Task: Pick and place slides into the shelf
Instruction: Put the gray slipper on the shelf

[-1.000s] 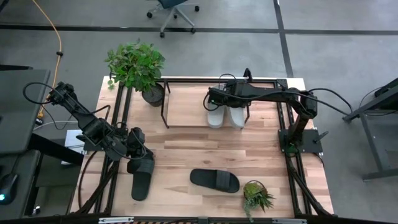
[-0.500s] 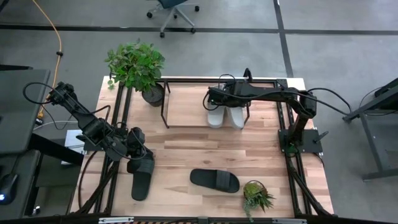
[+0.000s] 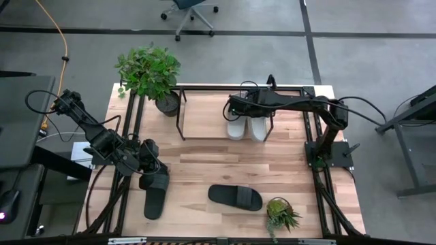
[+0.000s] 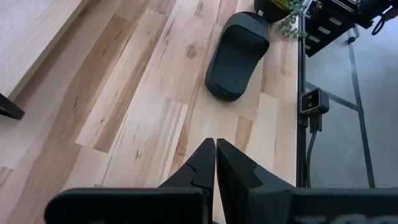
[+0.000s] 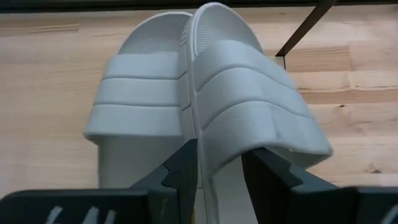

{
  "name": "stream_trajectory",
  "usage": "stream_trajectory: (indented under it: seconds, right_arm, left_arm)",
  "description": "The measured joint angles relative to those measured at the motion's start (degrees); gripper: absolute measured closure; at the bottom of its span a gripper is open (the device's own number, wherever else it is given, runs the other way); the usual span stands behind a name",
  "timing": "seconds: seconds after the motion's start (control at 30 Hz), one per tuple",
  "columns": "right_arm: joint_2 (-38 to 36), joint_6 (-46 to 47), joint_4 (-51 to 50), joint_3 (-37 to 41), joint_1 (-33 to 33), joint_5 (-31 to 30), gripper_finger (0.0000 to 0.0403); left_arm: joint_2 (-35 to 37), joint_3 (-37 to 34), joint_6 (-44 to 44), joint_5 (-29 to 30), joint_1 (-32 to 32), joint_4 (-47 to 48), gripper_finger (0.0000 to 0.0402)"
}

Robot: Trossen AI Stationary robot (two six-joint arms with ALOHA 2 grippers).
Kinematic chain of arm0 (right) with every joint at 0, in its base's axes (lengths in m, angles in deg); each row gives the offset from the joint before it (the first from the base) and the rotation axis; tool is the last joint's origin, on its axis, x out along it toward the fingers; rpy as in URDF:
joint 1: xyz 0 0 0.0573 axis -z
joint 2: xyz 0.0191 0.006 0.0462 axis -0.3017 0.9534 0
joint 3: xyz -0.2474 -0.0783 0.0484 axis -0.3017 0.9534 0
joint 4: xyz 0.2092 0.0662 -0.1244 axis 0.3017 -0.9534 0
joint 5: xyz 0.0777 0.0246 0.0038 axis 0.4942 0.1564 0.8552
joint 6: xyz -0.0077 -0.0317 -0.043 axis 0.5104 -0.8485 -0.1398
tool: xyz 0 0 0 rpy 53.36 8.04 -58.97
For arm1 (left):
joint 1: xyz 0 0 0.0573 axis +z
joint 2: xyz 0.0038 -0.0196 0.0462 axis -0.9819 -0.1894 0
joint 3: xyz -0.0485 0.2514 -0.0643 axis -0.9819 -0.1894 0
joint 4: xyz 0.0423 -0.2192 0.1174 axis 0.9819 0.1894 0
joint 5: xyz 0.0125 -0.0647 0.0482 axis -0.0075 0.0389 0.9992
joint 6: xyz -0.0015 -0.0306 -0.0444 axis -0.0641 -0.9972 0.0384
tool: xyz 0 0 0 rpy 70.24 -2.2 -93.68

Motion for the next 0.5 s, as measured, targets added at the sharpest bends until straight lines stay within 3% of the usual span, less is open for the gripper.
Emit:
stream_trajectory:
  seconds: [0.5]
  right_arm:
    - [-0.3, -0.9, -0.9, 0.0, -0.5, 2.8, 0.0289]
  left_arm:
    - [0.0, 0.0, 0.0, 0.0, 0.0, 0.0, 0.0396]
